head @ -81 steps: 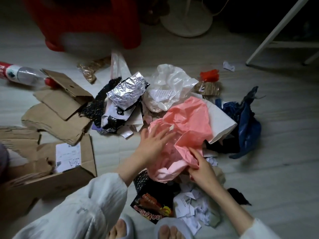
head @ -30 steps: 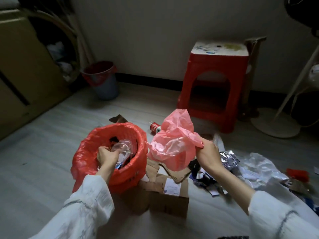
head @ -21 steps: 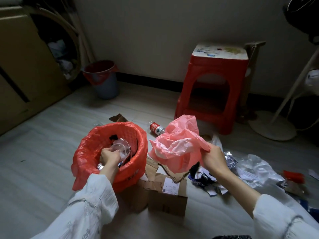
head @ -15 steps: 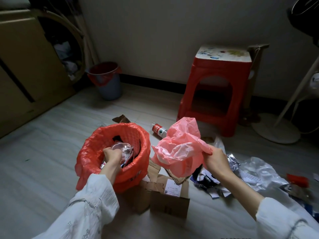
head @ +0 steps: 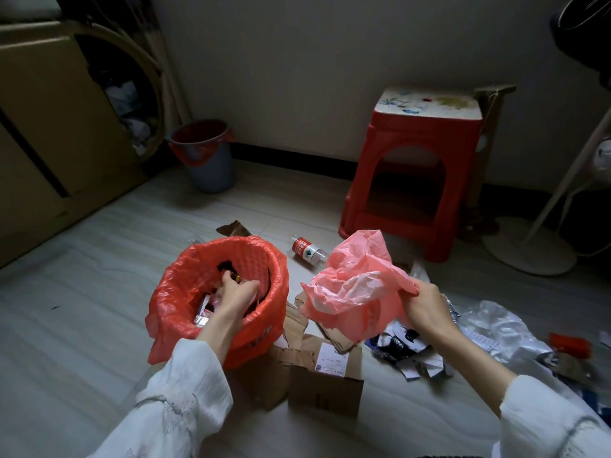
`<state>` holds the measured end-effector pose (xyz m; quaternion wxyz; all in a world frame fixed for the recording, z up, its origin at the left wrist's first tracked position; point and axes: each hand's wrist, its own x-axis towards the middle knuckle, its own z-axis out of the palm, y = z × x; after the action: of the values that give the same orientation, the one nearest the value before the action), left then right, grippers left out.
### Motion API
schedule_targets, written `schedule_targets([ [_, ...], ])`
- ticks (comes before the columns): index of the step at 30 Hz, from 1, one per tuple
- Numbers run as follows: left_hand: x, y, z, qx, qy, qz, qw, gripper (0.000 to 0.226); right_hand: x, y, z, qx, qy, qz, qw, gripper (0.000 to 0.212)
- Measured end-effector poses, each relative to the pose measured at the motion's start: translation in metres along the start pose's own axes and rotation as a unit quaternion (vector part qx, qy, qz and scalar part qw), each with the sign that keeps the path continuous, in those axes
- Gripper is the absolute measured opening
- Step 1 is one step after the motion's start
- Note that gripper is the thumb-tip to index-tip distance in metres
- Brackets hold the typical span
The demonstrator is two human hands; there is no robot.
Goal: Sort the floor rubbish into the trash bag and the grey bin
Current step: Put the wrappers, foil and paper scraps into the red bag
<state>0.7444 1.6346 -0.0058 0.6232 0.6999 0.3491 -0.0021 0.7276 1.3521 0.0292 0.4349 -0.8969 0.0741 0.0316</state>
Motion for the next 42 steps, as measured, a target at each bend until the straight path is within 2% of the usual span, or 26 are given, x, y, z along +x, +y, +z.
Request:
schedule_targets([
  [3, -0.035, 0.004, 0.02, 0.031, -0.053, 0.077, 0.995, 0.055, -0.004, -0.004, -0.011, 0.012, 0.053, 0.04, 0.998, 0.025],
  [5, -0.066, 0.004, 0.04, 0.047, -0.115, 0.13, 0.984, 0.055, -0.008, -0.005, -0.022, 0.016, 0.102, 0.081, 0.991, 0.029],
  [7, -0.098, 0.005, 0.059, 0.041, -0.205, 0.14, 0.968, 0.069, -0.013, -0.004, -0.033, 0.005, 0.138, 0.09, 0.986, 0.023],
  [10, -0.128, 0.011, 0.085, 0.032, -0.318, 0.149, 0.936, 0.095, -0.029, -0.003, -0.043, -0.047, 0.109, 0.041, 0.992, 0.018],
  [12, -0.136, 0.019, 0.097, 0.022, -0.346, 0.168, 0.923, 0.11, -0.04, 0.001, -0.046, -0.121, 0.064, -0.023, 0.99, 0.017],
  [13, -0.138, 0.022, 0.101, 0.025, -0.356, 0.18, 0.917, 0.112, -0.045, 0.003, -0.051, -0.159, 0.051, -0.052, 0.985, 0.021],
  [15, -0.146, 0.03, 0.106, 0.025, -0.373, 0.219, 0.901, 0.093, -0.05, 0.007, -0.063, -0.21, 0.033, -0.105, 0.972, 0.03],
  [17, -0.155, 0.036, 0.111, 0.042, -0.382, 0.259, 0.886, 0.076, -0.052, 0.011, -0.076, -0.267, 0.028, -0.168, 0.948, 0.032],
  [20, -0.164, 0.044, 0.117, 0.099, -0.37, 0.306, 0.872, 0.076, -0.053, 0.014, -0.085, -0.325, 0.049, -0.249, 0.911, 0.025],
  [22, -0.171, 0.047, 0.122, 0.106, -0.344, 0.338, 0.87, 0.066, -0.054, 0.015, -0.088, -0.336, 0.076, -0.275, 0.898, 0.016],
  [25, -0.184, 0.051, 0.129, 0.121, -0.305, 0.396, 0.857, 0.042, -0.055, 0.02, -0.093, -0.336, 0.173, -0.32, 0.869, 0.01],
  [29, -0.189, 0.05, 0.135, 0.187, -0.197, 0.463, 0.844, 0.033, -0.053, 0.017, -0.1, -0.306, 0.315, -0.296, 0.848, 0.034],
  [31, -0.192, 0.048, 0.137, 0.224, -0.177, 0.505, 0.815, 0.029, -0.052, 0.02, -0.104, -0.33, 0.314, -0.269, 0.849, 0.049],
  [33, -0.196, 0.047, 0.138, 0.265, -0.189, 0.553, 0.767, 0.024, -0.051, 0.028, -0.108, -0.362, 0.266, -0.249, 0.858, 0.058],
  [35, -0.201, 0.048, 0.138, 0.286, -0.208, 0.6, 0.717, 0.022, -0.054, 0.034, -0.111, -0.351, 0.233, -0.254, 0.871, 0.039],
  [37, -0.205, 0.049, 0.14, 0.3, -0.213, 0.627, 0.687, 0.02, -0.058, 0.035, -0.116, -0.338, 0.231, -0.257, 0.875, 0.022],
  [40, -0.209, 0.05, 0.146, 0.311, -0.222, 0.62, 0.685, 0.026, -0.057, 0.039, -0.121, -0.303, 0.232, -0.254, 0.889, 0.012],
  [42, -0.21, 0.051, 0.149, 0.314, -0.304, 0.546, 0.715, 0.04, -0.056, 0.044, -0.125, -0.29, 0.226, -0.223, 0.903, 0.011],
])
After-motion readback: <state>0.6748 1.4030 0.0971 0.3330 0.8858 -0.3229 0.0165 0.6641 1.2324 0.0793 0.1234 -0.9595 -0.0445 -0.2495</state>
